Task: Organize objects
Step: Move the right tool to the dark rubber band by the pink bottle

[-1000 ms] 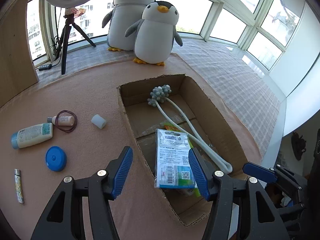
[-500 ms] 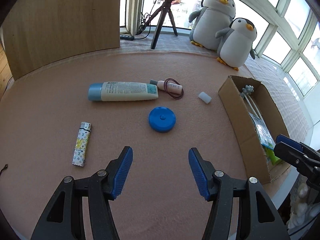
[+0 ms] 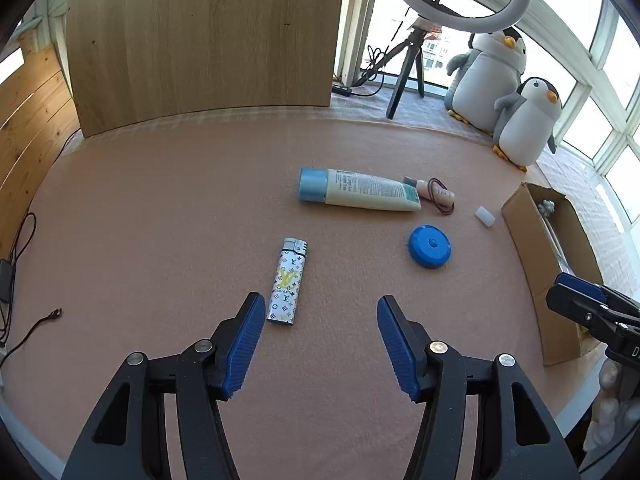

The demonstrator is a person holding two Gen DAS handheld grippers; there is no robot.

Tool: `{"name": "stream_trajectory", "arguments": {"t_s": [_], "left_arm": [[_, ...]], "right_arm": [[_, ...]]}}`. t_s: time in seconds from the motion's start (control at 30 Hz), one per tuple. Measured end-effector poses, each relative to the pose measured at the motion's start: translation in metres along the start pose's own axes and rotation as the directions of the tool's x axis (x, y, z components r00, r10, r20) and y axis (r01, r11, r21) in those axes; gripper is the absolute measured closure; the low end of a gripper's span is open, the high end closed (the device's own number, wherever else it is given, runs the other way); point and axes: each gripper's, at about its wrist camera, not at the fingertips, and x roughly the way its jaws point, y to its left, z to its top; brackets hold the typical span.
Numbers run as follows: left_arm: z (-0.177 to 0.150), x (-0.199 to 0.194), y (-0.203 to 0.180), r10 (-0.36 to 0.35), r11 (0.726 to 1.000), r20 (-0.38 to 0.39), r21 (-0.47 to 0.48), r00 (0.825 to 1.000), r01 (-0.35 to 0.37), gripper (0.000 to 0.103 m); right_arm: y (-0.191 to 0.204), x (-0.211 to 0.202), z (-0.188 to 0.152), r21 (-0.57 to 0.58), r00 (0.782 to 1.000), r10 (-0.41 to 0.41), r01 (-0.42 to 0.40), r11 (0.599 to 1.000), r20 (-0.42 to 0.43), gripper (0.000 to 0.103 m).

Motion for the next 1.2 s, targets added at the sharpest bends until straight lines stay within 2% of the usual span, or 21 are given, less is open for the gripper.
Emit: {"name": "stream_trajectory", "arguments": {"t_s": [0.33,0.53,0.63,0.73,0.9,1.2], "left_arm": [[0.000,0.012,0.027,-0.007,0.999,-0.026,-0.033,1.000,0.006,0.040],[-0.005,0.022,0.038,0.003,0.998,-0.050,-0.055,0.999,-0.005,0.040],[-0.008,0.025,0.044,0.011,0.997,-0.058,-0.069,0.998,-0.015,0.040],[-0.010,0.027,0.051,0.019,0.996,-0.062,-0.087,0.998,-0.024,0.040],[-0.015,0.027,0.063,0.035,0.991,-0.068,-0.123,0.997,-0.044,0.040],[-0.024,0.030,0.079,0.059,0.984,-0.093,-0.162,0.994,-0.073,0.040]], "right_arm": [[-0.026,0.029,0.033,0.111,1.000,0.004,-0.002,0.994,-0.023,0.045],[-0.035,0.052,0.067,0.096,0.999,-0.009,0.012,0.995,-0.032,0.046],[-0.039,0.069,0.085,0.099,0.999,0.011,-0.006,0.995,-0.052,0.046],[-0.043,0.089,0.103,0.088,0.997,0.001,0.005,0.996,-0.071,0.052],[-0.051,0.126,0.127,0.090,0.992,-0.015,0.026,0.996,-0.124,0.055],[-0.058,0.177,0.148,0.066,0.976,-0.029,0.044,0.997,-0.214,0.068]]}}
